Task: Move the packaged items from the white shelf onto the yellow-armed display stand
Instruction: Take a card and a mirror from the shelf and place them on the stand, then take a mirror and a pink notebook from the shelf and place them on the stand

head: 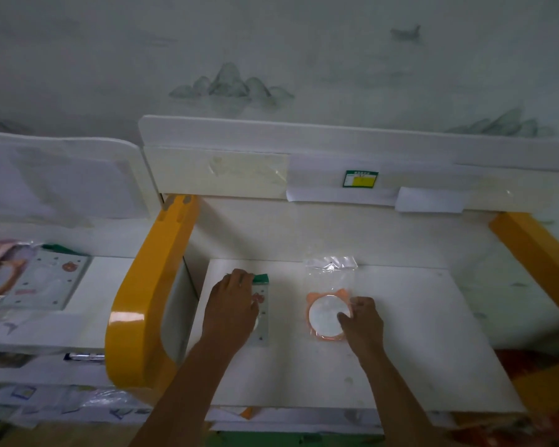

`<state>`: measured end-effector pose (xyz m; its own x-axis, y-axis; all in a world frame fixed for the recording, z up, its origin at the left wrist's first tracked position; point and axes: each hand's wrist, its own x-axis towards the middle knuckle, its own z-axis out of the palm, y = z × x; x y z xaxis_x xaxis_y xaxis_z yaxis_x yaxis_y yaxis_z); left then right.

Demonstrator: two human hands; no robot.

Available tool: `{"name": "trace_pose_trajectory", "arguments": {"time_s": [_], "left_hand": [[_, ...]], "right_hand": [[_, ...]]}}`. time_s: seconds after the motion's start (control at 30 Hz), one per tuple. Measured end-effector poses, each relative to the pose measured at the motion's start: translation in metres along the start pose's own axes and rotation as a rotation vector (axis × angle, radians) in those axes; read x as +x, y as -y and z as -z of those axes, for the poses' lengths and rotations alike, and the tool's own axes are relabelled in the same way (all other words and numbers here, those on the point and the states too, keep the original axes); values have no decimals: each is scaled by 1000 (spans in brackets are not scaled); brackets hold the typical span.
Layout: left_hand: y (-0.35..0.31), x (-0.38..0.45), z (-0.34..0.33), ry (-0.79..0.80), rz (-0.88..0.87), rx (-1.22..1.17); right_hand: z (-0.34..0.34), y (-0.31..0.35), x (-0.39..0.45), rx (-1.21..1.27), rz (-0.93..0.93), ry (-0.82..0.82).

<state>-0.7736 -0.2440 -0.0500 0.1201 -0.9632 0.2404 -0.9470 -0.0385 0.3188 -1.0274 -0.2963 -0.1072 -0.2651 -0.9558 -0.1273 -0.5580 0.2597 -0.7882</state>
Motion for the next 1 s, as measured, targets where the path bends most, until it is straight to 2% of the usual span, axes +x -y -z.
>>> {"name": "trace_pose_trajectory", "arguments": {"time_s": [0.07, 0.2, 0.33, 0.47, 0.7, 1.0], "left_hand": [[1, 1, -1, 3, 1, 2], [6, 1, 0, 32, 15, 20], [7, -6, 2, 24, 59, 28], [6, -27, 1, 6, 81, 0], [10, -89, 10, -69, 86, -50], [34, -170, 20, -106, 149, -95]], "right_hand": [[-4, -4, 1, -33, 9, -17], [-9, -17, -3, -261, 88, -17], [-6, -18, -7, -344, 132, -12], [3, -11, -15, -286, 379, -49], [8, -5, -45, -213, 709, 163], [-7, 11, -118, -236, 796, 214]]}}
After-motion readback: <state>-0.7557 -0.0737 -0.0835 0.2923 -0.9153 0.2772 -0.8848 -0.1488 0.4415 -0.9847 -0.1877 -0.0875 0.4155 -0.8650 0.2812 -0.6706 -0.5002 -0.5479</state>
